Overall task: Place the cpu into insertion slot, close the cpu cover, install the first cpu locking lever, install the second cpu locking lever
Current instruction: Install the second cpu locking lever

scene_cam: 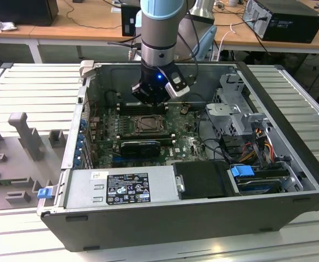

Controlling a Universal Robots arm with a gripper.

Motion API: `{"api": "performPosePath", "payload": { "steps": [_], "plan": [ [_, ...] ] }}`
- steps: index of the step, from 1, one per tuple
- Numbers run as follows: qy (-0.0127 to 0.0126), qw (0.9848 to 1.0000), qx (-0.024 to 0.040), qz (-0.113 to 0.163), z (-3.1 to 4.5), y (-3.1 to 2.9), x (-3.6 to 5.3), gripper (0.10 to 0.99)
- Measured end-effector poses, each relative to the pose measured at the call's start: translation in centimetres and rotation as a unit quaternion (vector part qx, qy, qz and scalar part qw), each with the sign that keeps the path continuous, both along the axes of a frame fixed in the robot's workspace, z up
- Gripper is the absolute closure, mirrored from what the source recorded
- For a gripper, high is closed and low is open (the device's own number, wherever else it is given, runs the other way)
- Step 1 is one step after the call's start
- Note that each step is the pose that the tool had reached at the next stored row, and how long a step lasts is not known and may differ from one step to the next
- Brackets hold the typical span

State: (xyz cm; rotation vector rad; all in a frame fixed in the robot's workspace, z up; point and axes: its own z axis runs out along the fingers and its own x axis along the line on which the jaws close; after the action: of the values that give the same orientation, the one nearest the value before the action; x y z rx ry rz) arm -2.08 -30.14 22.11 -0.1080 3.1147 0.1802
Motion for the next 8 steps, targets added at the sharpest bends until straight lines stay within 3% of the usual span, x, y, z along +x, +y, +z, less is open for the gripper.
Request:
{"api": "performPosePath", "payload": {
  "steps": [8],
  "plan": [
    [0.0000, 1.0000, -0.0002, 0.000, 0.01, -0.12, 0.00, 0.980]
  ]
}}
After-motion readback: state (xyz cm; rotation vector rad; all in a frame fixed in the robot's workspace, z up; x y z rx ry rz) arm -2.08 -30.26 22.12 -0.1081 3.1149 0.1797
